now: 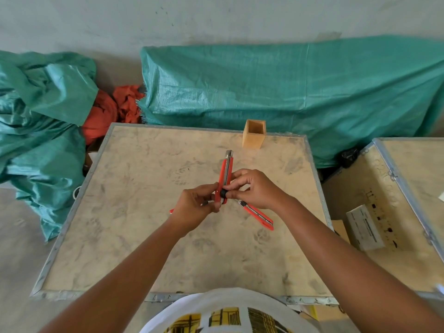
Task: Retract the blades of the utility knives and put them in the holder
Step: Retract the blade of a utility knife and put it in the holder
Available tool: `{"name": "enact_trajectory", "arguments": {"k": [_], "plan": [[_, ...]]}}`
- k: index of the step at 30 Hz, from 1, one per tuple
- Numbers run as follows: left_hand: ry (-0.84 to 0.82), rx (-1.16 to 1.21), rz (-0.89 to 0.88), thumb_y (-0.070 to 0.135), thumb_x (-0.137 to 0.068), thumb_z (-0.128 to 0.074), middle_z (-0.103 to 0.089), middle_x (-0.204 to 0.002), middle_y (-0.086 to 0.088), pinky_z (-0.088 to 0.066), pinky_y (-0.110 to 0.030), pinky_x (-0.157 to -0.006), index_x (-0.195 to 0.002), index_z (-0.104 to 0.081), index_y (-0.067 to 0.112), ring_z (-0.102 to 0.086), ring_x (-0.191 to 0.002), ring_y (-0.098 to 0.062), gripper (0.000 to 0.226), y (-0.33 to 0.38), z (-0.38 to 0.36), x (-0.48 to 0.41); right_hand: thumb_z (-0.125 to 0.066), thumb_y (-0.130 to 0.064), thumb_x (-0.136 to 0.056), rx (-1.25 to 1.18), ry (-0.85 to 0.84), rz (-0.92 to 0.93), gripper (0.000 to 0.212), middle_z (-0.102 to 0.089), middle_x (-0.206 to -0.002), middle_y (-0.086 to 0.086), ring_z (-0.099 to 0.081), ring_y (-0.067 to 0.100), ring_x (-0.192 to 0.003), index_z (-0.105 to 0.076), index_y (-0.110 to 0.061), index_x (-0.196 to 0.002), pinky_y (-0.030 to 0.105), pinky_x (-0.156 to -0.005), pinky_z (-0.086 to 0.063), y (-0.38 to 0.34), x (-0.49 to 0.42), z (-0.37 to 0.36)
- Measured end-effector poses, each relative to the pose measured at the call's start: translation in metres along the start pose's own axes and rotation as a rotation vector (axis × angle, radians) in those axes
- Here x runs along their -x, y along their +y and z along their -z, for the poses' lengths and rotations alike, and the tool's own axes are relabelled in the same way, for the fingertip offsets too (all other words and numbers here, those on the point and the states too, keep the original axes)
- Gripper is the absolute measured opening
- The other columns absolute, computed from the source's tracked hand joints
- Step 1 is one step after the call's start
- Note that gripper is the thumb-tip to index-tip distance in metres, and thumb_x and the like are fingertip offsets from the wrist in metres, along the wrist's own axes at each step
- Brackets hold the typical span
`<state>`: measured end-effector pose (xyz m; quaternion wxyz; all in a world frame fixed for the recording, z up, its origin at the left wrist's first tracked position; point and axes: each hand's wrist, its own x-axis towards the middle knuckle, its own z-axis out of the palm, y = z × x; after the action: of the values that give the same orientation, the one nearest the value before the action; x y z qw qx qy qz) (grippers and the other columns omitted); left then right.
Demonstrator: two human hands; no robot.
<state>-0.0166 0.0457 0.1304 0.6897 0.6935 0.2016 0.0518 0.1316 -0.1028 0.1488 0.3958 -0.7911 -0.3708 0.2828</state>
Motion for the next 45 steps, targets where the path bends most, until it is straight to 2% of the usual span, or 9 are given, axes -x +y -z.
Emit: {"name": "enact_trajectory", "arguments": {"k": [4, 9, 12, 17, 22, 27, 33, 38, 45], "plan": [[-0.047, 0.057, 0.007, -0.012, -0.083, -0.069, -0.076, -0.108, -0.007, -0.062, -0.035, -0.080, -0.121, -0.067, 0.018, -0.072, -0.098, -0.019, 0.048, 0.012, -0.003, 0.005, -0.078, -0.016, -0.088, -0.040, 0.032, 0.039, 0.034, -0.069, -0.115, -0.007, -0.067, 0.008, -0.097, -0.075, -0.028, -0.120, 0.009, -0.077, -0.051, -0.003, 0.009, 0.004], [-0.066, -0.092, -0.012, -0.011, -0.076, -0.076, -0.074, -0.109, -0.004, -0.056, -0.016, -0.077, -0.118, -0.067, 0.025, -0.072, -0.087, -0.002, 0.056, 0.012, -0.005, 0.013, -0.076, -0.018, -0.090, -0.013, -0.015, 0.028, 0.030, -0.065, -0.104, -0.014, -0.067, 0.014, -0.097, -0.076, -0.028, -0.118, 0.009, -0.075, -0.050, -0.004, 0.017, 0.002], [-0.048, -0.127, -0.022, -0.012, -0.075, -0.076, -0.072, -0.110, -0.004, -0.053, -0.010, -0.073, -0.123, -0.067, 0.015, -0.070, -0.081, 0.004, 0.055, 0.014, -0.008, 0.018, -0.077, -0.019, -0.089, -0.010, -0.002, 0.047, 0.023, -0.065, -0.104, -0.011, -0.066, 0.013, -0.091, -0.078, -0.027, -0.110, 0.015, -0.077, -0.053, -0.005, 0.021, 0.001], [-0.017, -0.079, -0.036, -0.016, -0.077, -0.072, -0.071, -0.112, -0.011, -0.060, -0.022, -0.075, -0.128, -0.063, 0.006, -0.071, -0.079, -0.001, 0.057, 0.012, -0.011, 0.023, -0.084, -0.027, -0.082, -0.021, 0.096, 0.035, 0.016, -0.066, -0.104, -0.004, -0.066, 0.010, -0.091, -0.068, -0.026, -0.085, 0.030, -0.073, -0.056, -0.010, 0.027, -0.006], [0.005, -0.094, -0.041, -0.013, -0.078, -0.073, -0.071, -0.115, -0.012, -0.059, -0.021, -0.076, -0.127, -0.065, 0.011, -0.069, -0.082, -0.005, 0.055, 0.013, -0.010, 0.023, -0.082, -0.025, -0.085, -0.033, 0.047, 0.058, 0.036, -0.066, -0.117, -0.013, -0.067, 0.010, -0.094, -0.073, -0.032, -0.118, 0.024, -0.075, -0.058, -0.009, 0.030, -0.002], [-0.003, -0.103, -0.053, -0.014, -0.078, -0.072, -0.070, -0.114, -0.011, -0.060, -0.022, -0.076, -0.129, -0.064, 0.009, -0.069, -0.080, -0.003, 0.057, 0.014, -0.014, 0.024, -0.087, -0.027, -0.078, -0.024, 0.155, 0.082, 0.019, -0.067, -0.101, -0.011, -0.066, 0.008, -0.086, -0.076, -0.027, -0.092, 0.025, -0.071, -0.057, -0.011, 0.031, -0.006], [0.016, -0.120, -0.051, -0.012, -0.077, -0.075, -0.070, -0.116, -0.011, -0.060, -0.028, -0.080, -0.129, -0.064, 0.009, -0.070, -0.084, -0.010, 0.058, 0.011, -0.017, 0.018, -0.086, -0.026, -0.079, -0.023, 0.146, 0.105, 0.025, -0.070, -0.107, -0.009, -0.066, 0.010, -0.090, -0.078, -0.026, -0.103, 0.021, -0.070, -0.057, -0.004, 0.032, 0.002], [-0.001, -0.144, -0.068, -0.013, -0.077, -0.074, -0.070, -0.115, -0.011, -0.060, -0.031, -0.083, -0.130, -0.064, 0.010, -0.069, -0.082, -0.006, 0.058, 0.016, -0.026, 0.007, -0.088, -0.035, -0.073, -0.015, 0.303, 0.098, 0.027, -0.070, -0.095, -0.007, -0.066, 0.011, -0.086, -0.071, -0.020, -0.087, 0.026, -0.071, -0.057, 0.003, 0.032, 0.000], [-0.057, -0.271, -0.079, -0.002, -0.074, -0.081, -0.072, -0.114, 0.002, -0.057, -0.032, -0.091, -0.130, -0.063, 0.027, -0.072, -0.093, -0.014, 0.065, 0.016, -0.035, -0.029, -0.073, -0.018, -0.092, -0.213, 0.322, -0.009, 0.024, -0.074, -0.105, -0.010, -0.073, 0.010, -0.093, -0.074, -0.021, -0.116, 0.030, -0.084, -0.063, 0.020, 0.015, 0.025]]}}
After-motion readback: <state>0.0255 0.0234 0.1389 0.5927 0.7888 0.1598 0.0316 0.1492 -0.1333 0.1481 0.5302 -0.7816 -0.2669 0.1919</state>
